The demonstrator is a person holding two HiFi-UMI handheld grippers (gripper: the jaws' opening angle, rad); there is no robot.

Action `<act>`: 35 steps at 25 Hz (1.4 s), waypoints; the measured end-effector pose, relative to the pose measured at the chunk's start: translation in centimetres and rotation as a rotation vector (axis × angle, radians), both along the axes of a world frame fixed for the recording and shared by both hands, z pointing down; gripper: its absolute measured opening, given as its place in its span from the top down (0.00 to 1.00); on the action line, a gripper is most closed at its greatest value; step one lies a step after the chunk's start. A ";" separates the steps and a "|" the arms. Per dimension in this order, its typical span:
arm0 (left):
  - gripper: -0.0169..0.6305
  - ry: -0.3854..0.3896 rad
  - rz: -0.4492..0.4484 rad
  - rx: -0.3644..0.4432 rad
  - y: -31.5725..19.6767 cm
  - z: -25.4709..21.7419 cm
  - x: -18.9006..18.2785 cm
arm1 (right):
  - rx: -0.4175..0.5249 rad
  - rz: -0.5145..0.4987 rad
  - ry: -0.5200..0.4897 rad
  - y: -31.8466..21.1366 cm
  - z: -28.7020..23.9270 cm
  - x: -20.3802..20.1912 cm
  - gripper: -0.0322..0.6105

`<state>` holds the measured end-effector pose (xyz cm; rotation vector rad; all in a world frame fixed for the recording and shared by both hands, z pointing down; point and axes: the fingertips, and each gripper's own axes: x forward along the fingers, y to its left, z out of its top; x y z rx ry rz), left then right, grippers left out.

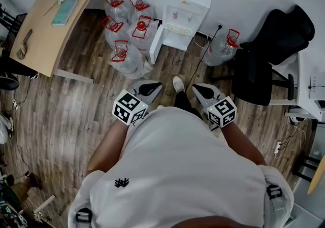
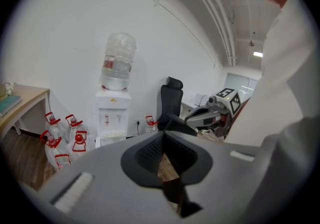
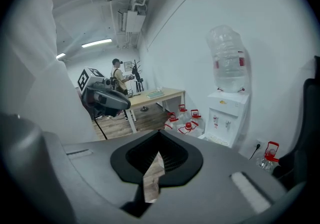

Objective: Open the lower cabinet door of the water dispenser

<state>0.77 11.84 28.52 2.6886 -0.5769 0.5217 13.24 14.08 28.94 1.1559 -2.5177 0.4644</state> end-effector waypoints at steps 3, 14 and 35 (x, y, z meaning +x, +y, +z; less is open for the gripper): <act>0.89 -0.003 -0.004 0.007 0.1 -0.1 -0.3 | 0.005 -0.011 0.006 0.0 -0.1 -0.3 0.95; 0.89 -0.015 -0.010 0.017 0.6 0.1 -1.2 | 0.014 -0.047 0.034 0.2 -0.3 -1.3 0.95; 0.89 -0.036 0.016 0.038 0.6 0.5 -0.3 | 0.014 -0.045 0.033 -0.3 0.0 -1.0 0.95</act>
